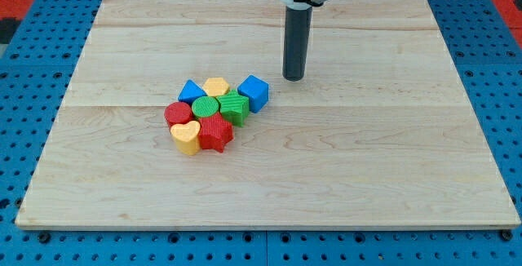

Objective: Push the red star in between the green star and green circle

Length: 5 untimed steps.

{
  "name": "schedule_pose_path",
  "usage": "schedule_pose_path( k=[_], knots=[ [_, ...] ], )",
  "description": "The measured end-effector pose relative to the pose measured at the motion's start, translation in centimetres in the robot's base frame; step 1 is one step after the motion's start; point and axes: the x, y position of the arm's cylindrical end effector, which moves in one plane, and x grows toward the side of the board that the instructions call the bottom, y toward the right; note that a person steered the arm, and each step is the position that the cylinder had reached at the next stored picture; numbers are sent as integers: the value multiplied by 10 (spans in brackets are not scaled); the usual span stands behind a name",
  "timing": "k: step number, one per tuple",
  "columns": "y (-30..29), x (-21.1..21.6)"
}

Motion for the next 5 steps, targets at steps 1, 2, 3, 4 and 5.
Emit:
schedule_pose_path(
  k=[1,2,3,4,5],
  knots=[
    [-1,45],
    [-8,65],
    [-8,65],
    [-11,65],
    [-12,65]
  ],
)
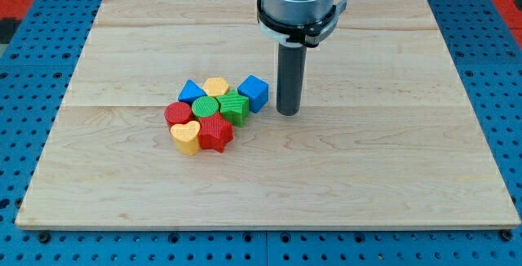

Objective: Push the red star in between the green star and green circle

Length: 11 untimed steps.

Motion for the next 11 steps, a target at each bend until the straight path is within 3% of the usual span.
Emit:
schedule_pose_path(
  k=[3,11],
  knots=[
    [4,23],
    [33,27]
  ],
)
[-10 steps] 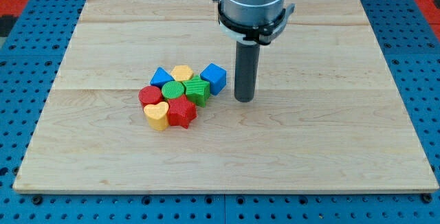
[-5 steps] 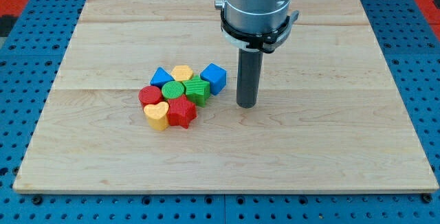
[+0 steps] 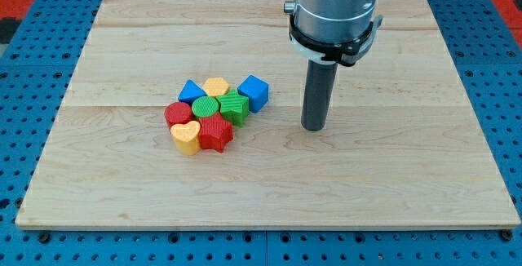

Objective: Push the red star in between the green star and green circle

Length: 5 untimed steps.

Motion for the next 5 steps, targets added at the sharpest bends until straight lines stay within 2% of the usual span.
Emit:
schedule_pose_path(
  k=[2,3,4,5],
  knots=[
    [-101,75],
    [-132,33],
    [-133,-28],
    [-127,-35]
  ],
)
